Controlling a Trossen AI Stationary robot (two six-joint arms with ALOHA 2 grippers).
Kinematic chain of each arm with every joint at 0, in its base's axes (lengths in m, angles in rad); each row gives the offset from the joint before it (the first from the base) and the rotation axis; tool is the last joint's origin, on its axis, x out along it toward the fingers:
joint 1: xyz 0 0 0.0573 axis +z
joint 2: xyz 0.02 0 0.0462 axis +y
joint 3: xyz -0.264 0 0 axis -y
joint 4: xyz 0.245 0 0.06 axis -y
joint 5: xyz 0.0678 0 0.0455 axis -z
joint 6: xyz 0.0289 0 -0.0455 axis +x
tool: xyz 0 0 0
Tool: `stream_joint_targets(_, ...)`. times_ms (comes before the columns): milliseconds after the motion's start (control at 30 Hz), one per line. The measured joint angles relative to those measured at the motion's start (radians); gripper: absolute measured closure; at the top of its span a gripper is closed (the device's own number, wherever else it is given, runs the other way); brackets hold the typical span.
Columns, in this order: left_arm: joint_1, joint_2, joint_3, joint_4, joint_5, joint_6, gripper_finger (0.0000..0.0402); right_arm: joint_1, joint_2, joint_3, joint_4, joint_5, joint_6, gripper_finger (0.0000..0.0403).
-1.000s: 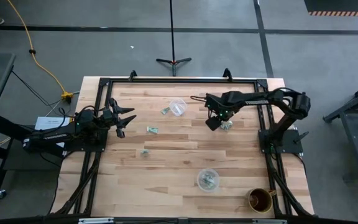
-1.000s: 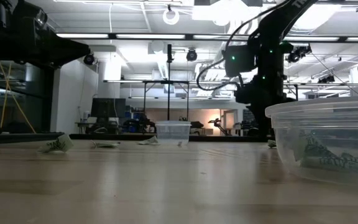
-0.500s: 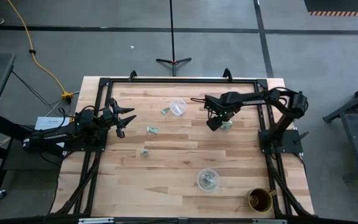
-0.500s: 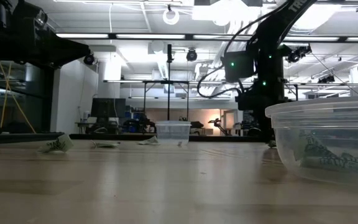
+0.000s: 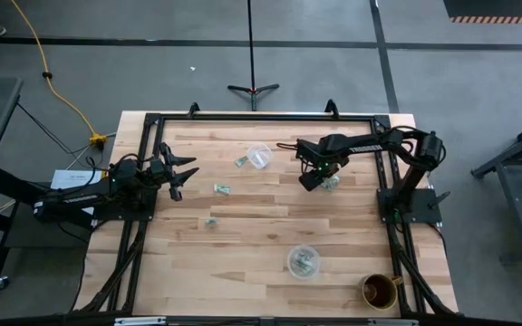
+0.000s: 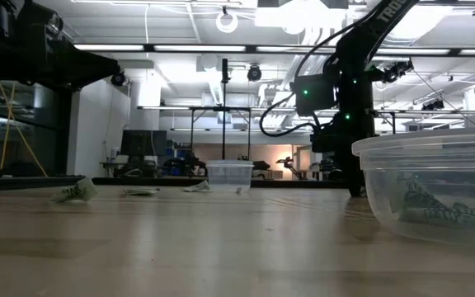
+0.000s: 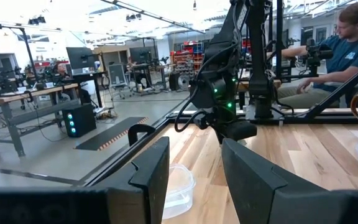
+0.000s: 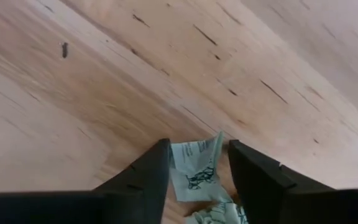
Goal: Pick and place Stevia / Truvia into bins
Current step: Put the stevia packet into the top transparent container
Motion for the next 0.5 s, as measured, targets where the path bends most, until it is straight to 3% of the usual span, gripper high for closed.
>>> stream_joint_targets(333,0.000,0.000,0.000,0.000,0.000,0.000,0.0220,0.000,0.000,0.000,0.004,-0.030,0.003,0.0387)
stream_joint_targets(500,0.000,0.000,0.000,0.000,0.000,0.000,0.0220,0.000,0.004,0.016,0.015,-0.048,-0.003,0.0387)
